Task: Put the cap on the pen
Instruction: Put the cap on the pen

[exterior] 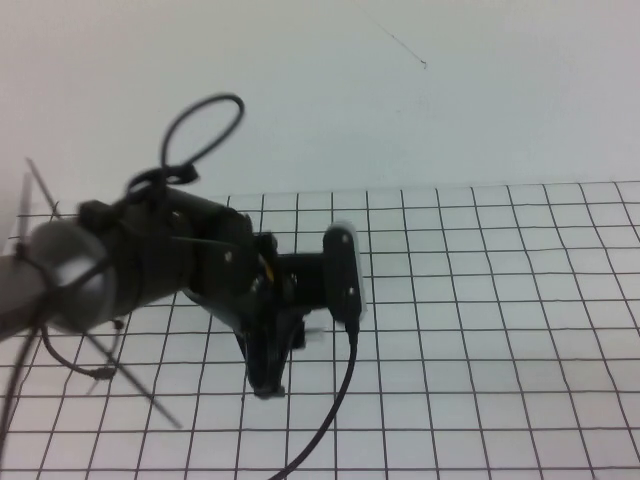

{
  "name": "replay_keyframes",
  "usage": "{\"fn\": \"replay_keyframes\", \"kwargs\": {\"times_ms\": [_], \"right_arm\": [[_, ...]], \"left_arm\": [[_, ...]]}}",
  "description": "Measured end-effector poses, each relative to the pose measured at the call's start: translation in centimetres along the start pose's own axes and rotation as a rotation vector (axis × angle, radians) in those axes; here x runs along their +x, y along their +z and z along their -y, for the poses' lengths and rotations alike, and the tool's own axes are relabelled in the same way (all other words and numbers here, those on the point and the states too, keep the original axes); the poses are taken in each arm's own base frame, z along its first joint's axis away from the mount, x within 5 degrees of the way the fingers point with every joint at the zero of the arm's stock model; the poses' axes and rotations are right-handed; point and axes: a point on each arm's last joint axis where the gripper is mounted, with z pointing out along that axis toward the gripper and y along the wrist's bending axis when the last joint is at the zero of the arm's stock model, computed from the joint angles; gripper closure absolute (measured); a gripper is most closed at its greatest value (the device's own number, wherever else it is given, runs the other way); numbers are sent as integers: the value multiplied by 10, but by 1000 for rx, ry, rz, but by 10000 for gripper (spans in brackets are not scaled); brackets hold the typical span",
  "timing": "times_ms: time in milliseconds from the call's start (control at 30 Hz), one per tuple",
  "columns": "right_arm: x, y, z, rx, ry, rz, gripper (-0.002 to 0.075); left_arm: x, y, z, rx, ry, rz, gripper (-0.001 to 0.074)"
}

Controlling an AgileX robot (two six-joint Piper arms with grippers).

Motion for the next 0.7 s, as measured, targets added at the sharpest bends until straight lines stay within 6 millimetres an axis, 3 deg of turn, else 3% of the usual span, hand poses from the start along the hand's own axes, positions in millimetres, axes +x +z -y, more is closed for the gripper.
{"fn": "replay_keyframes", "kwargs": {"times_ms": [167, 367, 533, 700], "right_arm": [[-5, 4, -8, -102, -85, -6, 668], [-14, 16, -11, -174, -52, -69, 668], [-22, 23, -13, -229, -22, -109, 668], [-37, 10, -12, -224, -30, -49, 668]], "left_arm": [[-19, -51, 2, -79, 88, 177, 724], [-45, -94, 27, -133, 256, 290, 735], [-69, -109, 54, -134, 429, 364, 734], [-80, -108, 70, -164, 574, 383, 734]]}}
